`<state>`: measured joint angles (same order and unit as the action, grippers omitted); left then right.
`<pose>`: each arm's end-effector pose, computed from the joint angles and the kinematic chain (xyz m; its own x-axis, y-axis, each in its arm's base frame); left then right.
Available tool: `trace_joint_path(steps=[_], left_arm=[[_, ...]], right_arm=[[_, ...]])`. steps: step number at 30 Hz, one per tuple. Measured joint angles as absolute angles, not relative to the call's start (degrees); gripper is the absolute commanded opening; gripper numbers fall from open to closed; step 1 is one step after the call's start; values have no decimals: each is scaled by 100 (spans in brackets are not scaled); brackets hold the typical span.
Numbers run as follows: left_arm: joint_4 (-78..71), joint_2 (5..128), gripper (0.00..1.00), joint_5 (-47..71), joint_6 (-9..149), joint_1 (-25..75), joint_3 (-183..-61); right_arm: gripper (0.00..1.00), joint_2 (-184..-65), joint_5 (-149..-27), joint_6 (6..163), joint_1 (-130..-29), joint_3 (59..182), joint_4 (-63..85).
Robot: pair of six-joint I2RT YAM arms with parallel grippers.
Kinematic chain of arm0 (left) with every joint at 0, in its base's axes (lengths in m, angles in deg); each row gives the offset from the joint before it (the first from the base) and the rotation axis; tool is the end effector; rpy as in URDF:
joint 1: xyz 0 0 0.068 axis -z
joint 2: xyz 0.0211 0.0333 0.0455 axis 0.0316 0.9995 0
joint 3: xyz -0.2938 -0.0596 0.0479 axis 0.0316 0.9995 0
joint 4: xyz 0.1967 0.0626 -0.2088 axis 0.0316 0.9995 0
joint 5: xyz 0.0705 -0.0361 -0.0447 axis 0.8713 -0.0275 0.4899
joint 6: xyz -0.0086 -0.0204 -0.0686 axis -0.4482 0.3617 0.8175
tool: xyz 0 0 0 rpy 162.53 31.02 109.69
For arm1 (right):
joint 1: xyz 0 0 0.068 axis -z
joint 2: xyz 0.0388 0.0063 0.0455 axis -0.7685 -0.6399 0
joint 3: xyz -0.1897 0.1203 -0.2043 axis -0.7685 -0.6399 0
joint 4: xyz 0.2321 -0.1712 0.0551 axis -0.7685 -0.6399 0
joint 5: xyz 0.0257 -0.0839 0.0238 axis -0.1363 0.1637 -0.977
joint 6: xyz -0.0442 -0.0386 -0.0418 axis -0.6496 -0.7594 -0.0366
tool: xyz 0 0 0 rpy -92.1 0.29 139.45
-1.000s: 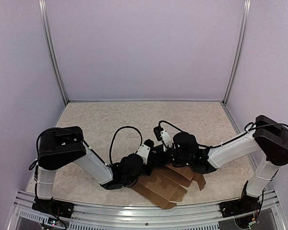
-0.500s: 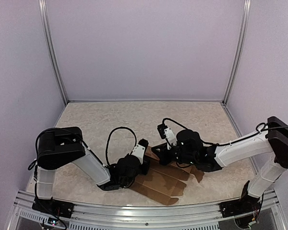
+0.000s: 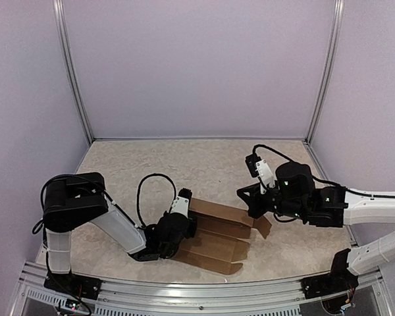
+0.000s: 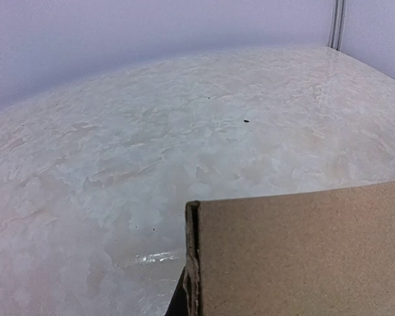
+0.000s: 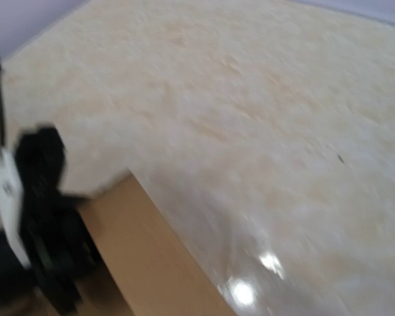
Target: Fold the paper box
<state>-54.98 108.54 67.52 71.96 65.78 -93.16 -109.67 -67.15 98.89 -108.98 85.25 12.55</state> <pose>0.1920 -0.3507 0.0808 -0.2202 0.1113 -0.9691 0.3242 0.9454 0.0350 0.1659 0.2477 0.2639 -0.4619 -0.0790 -0.8834 -0.6004 0.7609 0.2459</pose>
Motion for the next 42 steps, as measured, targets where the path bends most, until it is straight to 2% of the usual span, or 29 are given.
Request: trace_joint_path(steps=[8, 19, 27, 42], left_arm=[[-4930, 10602, 0, 6763, 7618, 6565, -9316], [-4567, 10541, 0, 6735, 8020, 6515, -9316], [-4514, 10513, 0, 6696, 8204, 6489, -9316], [-4232, 10167, 0, 5869, 8772, 6314, -9168]], right_arm=[[0, -10709, -6615, 10162, -10856, 8536, -6], [0, -11008, -6704, 10540, -10703, 8211, -189], [0, -11411, -6790, 10713, -10693, 8018, 259], [0, -11723, -6956, 10859, -10666, 7723, 1841]])
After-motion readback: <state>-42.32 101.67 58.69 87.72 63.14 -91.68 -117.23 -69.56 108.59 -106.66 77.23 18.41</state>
